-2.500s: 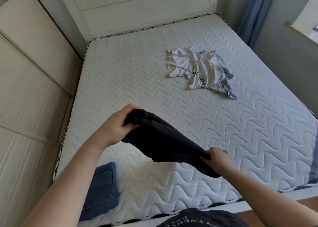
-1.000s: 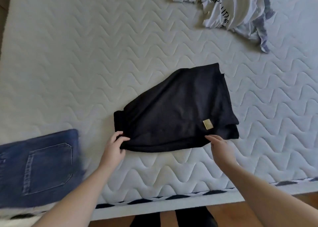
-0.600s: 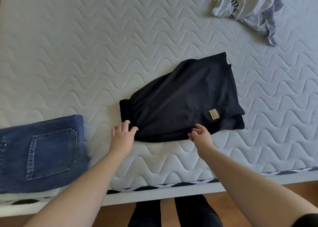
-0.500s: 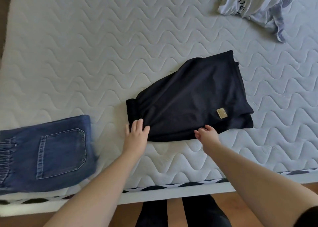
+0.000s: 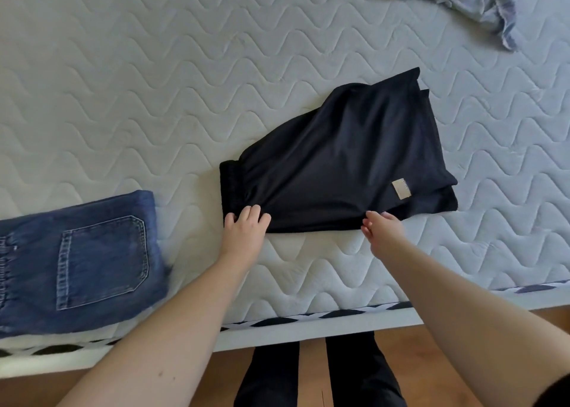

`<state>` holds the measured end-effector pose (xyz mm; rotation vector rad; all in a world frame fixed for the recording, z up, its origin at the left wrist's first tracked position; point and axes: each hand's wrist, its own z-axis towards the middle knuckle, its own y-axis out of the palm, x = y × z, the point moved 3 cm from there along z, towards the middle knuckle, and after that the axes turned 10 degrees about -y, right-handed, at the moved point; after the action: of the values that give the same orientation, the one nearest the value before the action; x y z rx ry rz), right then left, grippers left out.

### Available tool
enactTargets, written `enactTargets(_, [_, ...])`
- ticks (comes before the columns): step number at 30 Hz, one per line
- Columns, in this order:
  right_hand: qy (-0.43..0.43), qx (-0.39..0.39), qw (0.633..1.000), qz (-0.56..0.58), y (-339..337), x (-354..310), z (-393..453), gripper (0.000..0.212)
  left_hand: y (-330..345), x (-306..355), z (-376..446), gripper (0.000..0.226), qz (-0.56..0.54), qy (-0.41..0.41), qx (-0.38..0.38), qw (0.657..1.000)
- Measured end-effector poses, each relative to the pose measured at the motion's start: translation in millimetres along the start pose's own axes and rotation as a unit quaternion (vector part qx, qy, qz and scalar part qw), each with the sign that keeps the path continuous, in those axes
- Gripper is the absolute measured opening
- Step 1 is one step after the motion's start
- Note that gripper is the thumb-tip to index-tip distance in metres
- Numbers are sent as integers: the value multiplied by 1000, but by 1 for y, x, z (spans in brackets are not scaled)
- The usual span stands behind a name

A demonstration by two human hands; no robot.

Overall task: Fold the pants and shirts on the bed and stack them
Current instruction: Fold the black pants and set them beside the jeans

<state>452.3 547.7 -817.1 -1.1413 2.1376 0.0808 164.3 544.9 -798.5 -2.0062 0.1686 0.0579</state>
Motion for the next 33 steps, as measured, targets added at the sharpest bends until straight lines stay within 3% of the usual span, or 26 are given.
enactTargets(6, [39, -105, 992, -60, -23, 5, -3, 6, -8, 0, -7, 45, 29, -16, -25, 999])
enactTargets(10, [11, -50, 998, -38, -51, -1, 15, 5, -21, 28, -4, 33, -25, 12, 37, 999])
enactTargets(13, [-7, -5, 1000, 4, -76, -11, 35, 5, -30, 67, 5, 28, -70, 59, 79, 993])
enactTargets(17, [-21, 3, 999, 50, -104, -31, 62, 37, -42, 138, 22, 23, -108, 125, 77, 983])
enactTargets(20, [-28, 5, 996, 88, -120, -47, 81, 43, -48, 195, 36, 27, -123, 172, 69, 975])
enactTargets(25, [-28, -17, 998, 56, -135, -65, 108, 46, -55, 284, 56, 41, -64, 244, 93, 963])
enactTargets(29, [1, -19, 1000, 24, -140, -69, 121, 20, -61, 338, 78, 48, -32, 206, 72, 975])
enactTargets(33, [-15, -32, 999, 13, -152, -68, 134, 22, -67, 365, 99, 45, -7, 144, 55, 988])
